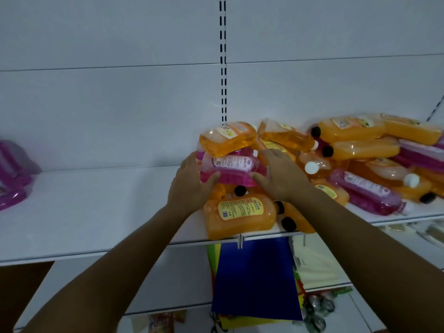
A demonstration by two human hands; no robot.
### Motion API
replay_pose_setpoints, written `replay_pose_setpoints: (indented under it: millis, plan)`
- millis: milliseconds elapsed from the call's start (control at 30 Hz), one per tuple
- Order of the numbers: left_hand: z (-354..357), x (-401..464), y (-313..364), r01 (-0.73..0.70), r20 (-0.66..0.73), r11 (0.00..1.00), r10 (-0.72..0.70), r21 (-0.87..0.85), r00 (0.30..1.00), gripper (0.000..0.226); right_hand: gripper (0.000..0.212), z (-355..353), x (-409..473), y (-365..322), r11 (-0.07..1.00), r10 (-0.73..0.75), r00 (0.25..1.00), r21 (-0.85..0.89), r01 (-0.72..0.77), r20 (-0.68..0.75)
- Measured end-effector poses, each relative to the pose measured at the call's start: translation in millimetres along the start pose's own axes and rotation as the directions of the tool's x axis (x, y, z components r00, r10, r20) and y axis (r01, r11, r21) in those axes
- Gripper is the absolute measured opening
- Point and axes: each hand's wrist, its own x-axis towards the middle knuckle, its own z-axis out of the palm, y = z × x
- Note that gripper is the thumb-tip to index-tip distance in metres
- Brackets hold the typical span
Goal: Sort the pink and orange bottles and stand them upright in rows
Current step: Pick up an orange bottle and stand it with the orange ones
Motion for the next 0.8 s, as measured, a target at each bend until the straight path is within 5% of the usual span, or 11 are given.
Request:
replay_pose_setpoints:
  millis: [300,433,800]
  plan:
    - [4.8,71.2,22.1,0.002,0.027,0.994,-0.005,0.110,1.000,0.108,0.062,2.6,22.9,-3.6,0.999,-0.018,0.999,0.050,0.020,-0.033]
    - [10.7,93.5,21.9,-0.034,0.068,0.959,0.015,0.280,0.998,0.099,0.059,5.5,28.4,0.2,0.997,-0.028,0.999,0.066,0.029,-0.021]
    - [-2.3,63.5,25.2,-0.125,-0.122,0.975,0.148,0.183,0.981,0.079,0.049,1.3,37.9,-7.4,0.971,0.051,0.993,0.239,-0.025,-0.104]
